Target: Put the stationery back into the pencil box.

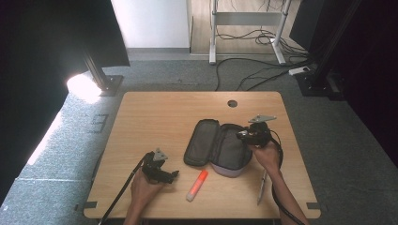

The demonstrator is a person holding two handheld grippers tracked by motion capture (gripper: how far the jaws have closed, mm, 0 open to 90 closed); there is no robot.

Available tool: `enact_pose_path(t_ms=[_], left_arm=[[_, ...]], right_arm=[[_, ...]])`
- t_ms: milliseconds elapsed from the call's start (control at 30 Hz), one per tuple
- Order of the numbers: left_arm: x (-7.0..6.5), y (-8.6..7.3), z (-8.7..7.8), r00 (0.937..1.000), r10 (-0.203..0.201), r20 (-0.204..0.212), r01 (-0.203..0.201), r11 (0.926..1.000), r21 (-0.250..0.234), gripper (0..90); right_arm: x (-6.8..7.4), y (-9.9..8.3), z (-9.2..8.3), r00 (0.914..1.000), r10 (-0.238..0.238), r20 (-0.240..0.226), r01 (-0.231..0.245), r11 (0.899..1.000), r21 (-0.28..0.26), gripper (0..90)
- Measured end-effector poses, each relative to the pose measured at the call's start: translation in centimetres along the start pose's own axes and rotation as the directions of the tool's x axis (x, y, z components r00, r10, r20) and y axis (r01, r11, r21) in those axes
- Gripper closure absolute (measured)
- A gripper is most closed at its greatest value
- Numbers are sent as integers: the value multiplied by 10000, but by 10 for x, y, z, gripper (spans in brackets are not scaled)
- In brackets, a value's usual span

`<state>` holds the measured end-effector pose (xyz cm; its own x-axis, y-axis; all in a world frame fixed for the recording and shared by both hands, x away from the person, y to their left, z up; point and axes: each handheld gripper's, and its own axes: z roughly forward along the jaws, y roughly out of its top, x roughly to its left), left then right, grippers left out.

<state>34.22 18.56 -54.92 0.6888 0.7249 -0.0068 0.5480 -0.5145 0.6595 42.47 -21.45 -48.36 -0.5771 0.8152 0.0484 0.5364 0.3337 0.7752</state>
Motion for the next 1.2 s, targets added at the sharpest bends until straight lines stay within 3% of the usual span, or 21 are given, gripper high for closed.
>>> enact_pose_path(t_ms=[400,1200], left_arm=[[0,0,0,10000,2,9,-2,10000,-1,0],[0,0,0,10000,-3,10,3,10000,-4,0]], right_arm=[[14,-1,20,9984,-526,-199,533,9979,375,455],[12,-12,54,9982,-604,56,590,9882,1415,453]])
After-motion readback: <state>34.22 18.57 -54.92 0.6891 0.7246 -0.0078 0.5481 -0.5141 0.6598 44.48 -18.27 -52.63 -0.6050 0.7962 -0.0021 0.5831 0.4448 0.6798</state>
